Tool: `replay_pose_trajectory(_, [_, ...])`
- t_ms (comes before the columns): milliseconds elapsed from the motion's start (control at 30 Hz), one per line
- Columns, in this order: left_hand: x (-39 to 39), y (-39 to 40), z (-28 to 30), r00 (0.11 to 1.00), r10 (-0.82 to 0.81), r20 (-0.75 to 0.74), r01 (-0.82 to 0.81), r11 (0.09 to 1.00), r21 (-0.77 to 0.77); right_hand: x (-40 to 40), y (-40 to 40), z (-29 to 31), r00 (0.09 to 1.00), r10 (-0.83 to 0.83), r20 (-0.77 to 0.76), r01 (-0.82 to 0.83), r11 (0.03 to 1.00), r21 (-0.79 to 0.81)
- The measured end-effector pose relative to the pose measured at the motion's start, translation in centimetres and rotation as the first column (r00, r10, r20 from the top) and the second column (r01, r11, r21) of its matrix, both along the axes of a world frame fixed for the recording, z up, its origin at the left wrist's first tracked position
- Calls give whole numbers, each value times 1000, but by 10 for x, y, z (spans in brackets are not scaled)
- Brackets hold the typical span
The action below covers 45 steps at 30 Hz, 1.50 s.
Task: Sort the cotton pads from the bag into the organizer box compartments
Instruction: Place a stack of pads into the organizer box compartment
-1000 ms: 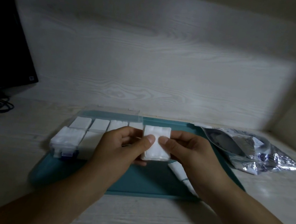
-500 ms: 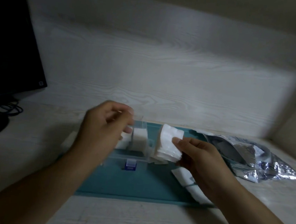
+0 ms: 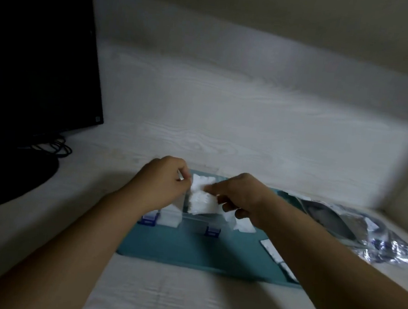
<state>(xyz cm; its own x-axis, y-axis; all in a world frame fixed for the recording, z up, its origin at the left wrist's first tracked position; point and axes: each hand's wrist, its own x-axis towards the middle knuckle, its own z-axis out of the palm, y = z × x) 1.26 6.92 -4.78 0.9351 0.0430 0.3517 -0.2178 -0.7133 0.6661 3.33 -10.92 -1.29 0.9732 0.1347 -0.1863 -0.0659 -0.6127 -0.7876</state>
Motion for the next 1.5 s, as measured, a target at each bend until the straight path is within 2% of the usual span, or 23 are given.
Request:
replay_pose_trajectory(167, [-2,4,1,998,47,52,-48,999,13,1,7,-4,1000,11,-8,-12,990,-138])
replay_pose_trajectory(367, [-1,1,-2,999,12,-30,-8,989,145,4,15,-2,997,76,-31,-81,948,-309])
replay_pose_trajectory(567, [-3,-2,-5,993,-78,-89,100,955,279,6,20,-15,987,136,81,-90,903,-420])
replay_pose_trajectory(667, [-4,-5,-8,989,-122,-81,143,928,345,5,17,-21,967,173,189,-41,834,-551])
replay_pose_trajectory(767, [-4,-5,-8,989,-130,-76,149,916,373,5,10,-26,962,132,237,-4,879,-477])
replay_pose_trajectory(900, [-4,-7,-8,990,-120,-75,140,910,391,6,1,-24,981,107,164,-34,917,-397])
replay_pose_trajectory(1167, [-5,-13,-10,985,-127,-114,162,909,384,-2,-1,-17,965,217,149,-123,871,-476])
replay_pose_trajectory(1367, [-4,-19,-14,979,-144,-141,195,853,484,5,0,-29,946,243,212,-128,886,-446])
replay_pose_trajectory(1433, [-5,-20,-15,978,-122,-169,193,837,512,6,-5,-30,924,221,312,-83,912,-401])
replay_pose_trajectory(1500, [-7,-20,-13,980,-116,-161,184,841,509,7,-20,-24,851,133,508,45,945,-323])
